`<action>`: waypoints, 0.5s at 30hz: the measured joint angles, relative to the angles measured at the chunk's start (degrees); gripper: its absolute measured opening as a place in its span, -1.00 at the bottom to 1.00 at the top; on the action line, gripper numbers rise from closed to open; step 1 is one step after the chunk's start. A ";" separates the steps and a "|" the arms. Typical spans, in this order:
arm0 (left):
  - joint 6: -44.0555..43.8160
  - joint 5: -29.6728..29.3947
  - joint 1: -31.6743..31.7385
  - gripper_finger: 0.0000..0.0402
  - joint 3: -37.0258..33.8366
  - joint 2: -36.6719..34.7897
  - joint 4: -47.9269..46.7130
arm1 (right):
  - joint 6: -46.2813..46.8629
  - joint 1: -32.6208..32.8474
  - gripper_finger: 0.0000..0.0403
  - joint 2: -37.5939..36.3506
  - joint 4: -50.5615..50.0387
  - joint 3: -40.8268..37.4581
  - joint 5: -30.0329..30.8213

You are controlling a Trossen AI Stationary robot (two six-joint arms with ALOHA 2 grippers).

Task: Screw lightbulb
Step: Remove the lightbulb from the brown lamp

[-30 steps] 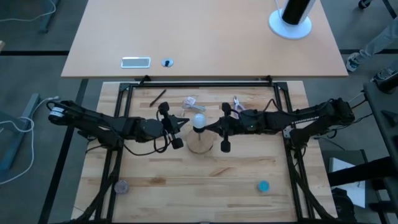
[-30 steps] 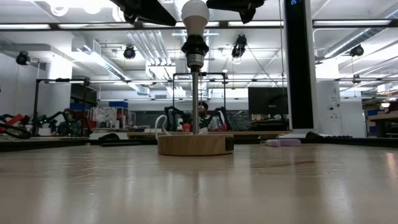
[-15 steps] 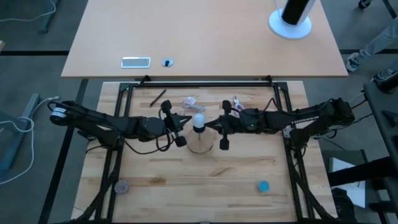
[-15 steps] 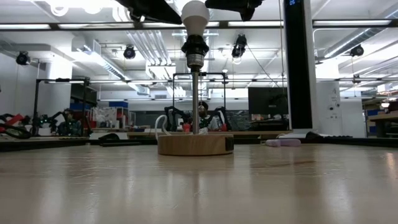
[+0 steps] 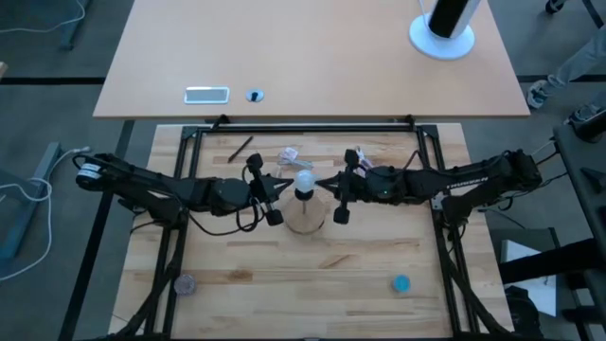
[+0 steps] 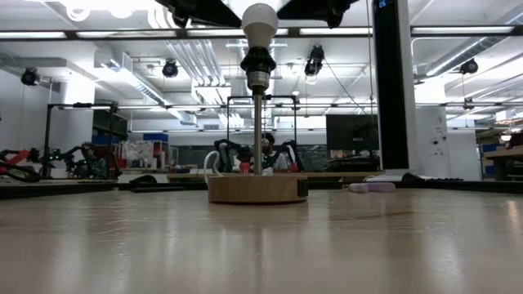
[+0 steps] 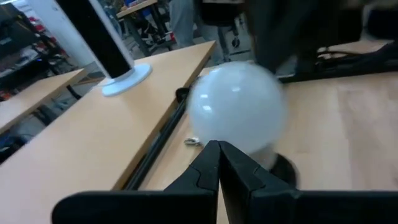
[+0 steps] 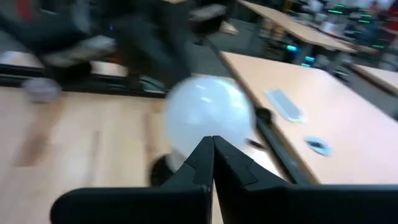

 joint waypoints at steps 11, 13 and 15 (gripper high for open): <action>-6.10 -4.74 -0.75 -1.00 0.03 -2.37 -7.36 | 3.13 0.21 -1.00 -1.42 -7.48 -0.04 2.53; -5.33 -5.72 -0.65 -1.00 0.02 -2.54 -6.88 | 3.37 0.66 -1.00 -1.54 -7.94 -0.04 1.73; -3.20 -5.93 0.02 -1.00 0.02 -2.54 -5.46 | 2.85 0.98 -1.00 -1.68 -7.53 -0.04 -1.30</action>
